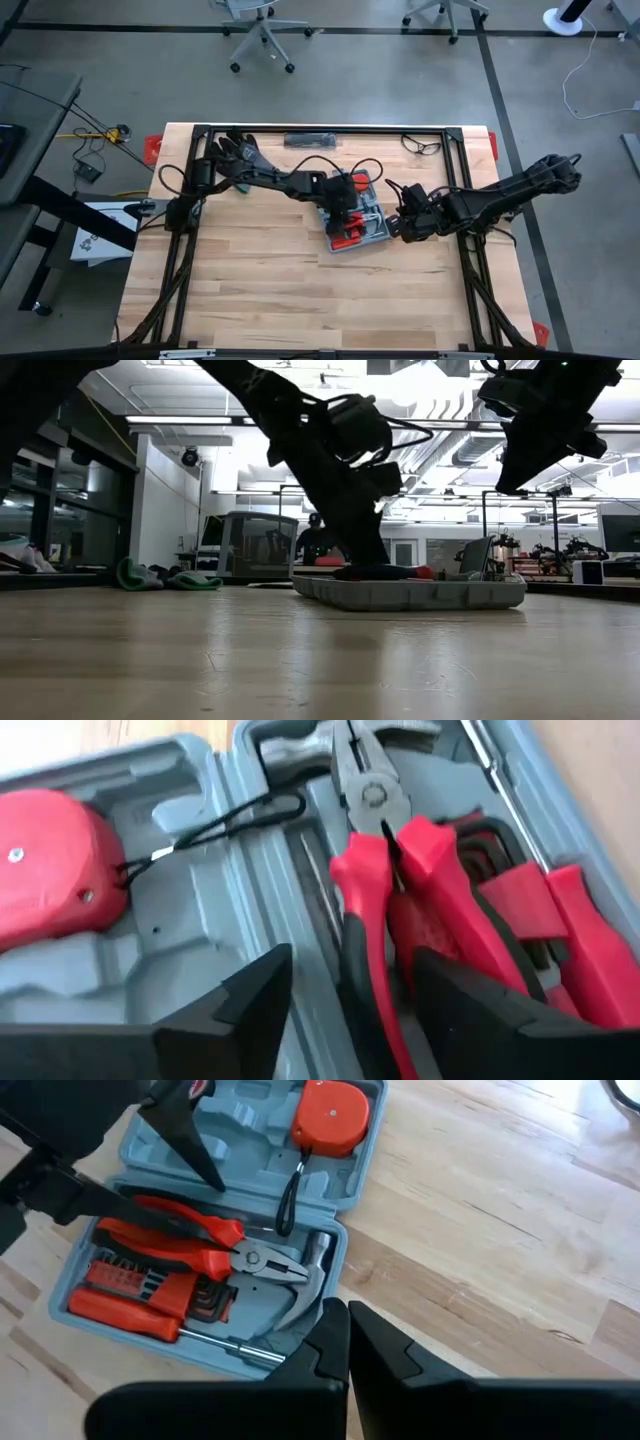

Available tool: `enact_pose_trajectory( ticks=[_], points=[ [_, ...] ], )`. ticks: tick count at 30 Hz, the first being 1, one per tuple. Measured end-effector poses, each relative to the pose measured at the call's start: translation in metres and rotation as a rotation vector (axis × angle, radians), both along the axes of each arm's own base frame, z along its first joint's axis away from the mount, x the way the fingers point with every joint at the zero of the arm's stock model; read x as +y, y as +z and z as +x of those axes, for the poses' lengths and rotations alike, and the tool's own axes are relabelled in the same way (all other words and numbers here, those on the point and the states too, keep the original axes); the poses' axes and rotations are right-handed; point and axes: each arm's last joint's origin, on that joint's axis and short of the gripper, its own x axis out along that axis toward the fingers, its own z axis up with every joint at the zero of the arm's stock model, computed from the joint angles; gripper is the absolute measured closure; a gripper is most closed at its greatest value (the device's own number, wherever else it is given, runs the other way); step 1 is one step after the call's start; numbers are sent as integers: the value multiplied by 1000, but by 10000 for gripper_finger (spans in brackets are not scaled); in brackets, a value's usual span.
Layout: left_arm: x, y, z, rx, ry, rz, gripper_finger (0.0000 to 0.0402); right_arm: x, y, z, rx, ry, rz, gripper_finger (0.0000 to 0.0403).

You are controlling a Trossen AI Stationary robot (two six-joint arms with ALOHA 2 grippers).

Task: Prefit tool cases
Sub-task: Remove the pliers from the gray prefit tool case

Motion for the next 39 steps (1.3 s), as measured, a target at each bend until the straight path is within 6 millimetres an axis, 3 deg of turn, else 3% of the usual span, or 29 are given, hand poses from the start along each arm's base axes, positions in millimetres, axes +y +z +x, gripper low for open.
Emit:
enact_pose_trajectory(
  ticks=[6,13,20,28,32,39],
  points=[
    [-6,-15,5,12,-16,-1,228,0,0,0,2,0,-1,403],
    [-13,-17,4,34,-26,-24,365,0,0,0,4,0,-1,403],
    [-14,-14,2,46,46,-152,369,0,0,-1,15,0,-5,403],
    [-9,16,0,-47,69,-284,369,-1,-1,-2,21,-1,-10,403],
    [-2,40,-3,-116,30,-362,369,-1,-1,-2,22,-2,-12,403],
    [8,61,-11,-141,-54,-526,369,-1,0,-2,21,-4,-22,403]
  ],
)
